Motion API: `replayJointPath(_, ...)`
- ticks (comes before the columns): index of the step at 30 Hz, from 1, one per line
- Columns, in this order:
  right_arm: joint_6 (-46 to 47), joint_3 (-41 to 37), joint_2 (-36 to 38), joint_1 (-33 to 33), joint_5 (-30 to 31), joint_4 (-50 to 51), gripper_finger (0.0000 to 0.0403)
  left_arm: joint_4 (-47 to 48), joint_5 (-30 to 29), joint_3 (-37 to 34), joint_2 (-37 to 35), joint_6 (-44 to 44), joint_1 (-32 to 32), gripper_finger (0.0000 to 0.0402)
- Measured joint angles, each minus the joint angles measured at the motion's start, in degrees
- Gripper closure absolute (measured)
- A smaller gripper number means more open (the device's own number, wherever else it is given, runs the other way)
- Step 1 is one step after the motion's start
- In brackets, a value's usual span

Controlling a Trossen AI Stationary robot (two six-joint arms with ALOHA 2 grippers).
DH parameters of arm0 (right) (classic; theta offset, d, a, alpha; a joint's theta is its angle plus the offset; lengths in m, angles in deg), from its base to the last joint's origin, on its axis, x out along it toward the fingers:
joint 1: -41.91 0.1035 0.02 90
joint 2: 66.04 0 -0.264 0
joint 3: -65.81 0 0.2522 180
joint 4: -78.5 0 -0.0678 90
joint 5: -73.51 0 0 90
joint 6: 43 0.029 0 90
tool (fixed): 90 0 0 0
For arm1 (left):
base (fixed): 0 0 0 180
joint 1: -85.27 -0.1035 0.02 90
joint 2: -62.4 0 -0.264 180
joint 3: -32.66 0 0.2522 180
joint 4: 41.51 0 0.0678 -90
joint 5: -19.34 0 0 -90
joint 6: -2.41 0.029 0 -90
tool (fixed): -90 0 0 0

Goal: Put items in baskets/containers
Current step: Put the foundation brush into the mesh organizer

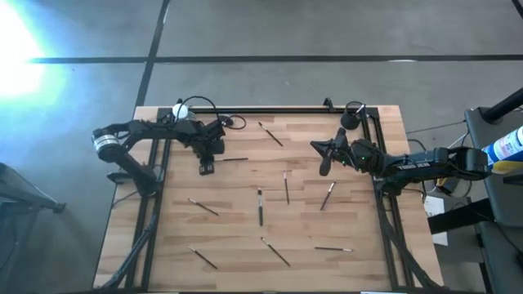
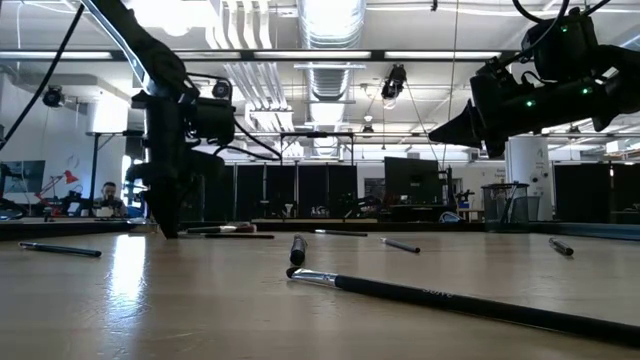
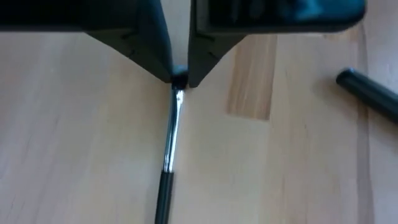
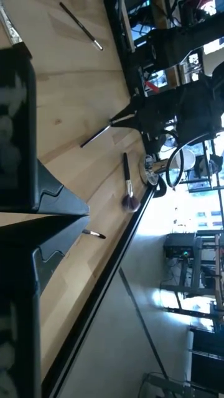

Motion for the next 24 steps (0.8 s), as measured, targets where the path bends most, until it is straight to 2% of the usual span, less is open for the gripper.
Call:
replayJointPath(3, 0.1, 0.0, 0.0, 0.0, 0.0, 0.0, 0.0394, 0.5, -0.5, 0.0, -0.2, -1.1, 0.5, 0.0395)
replayJointPath(10, 1.1, 0.8, 0.0, 0.0, -1.2, 0.0, 0.0394, 1.4, 1.2, 1.0, -4.0, -3.1, 0.8, 0.0401)
replayJointPath(17, 2.0, 3.9, -2.0, 2.2, -2.3, 1.0, 0.0394, 5.3, 10.3, 3.9, -9.4, -7.6, 1.1, 0.0401)
replayJointPath(24, -1.7, 15.4, -11.8, 5.4, -2.8, 11.3, 0.0354, 3.3, 19.1, 6.7, -10.7, -17.2, 1.8, 0.0401)
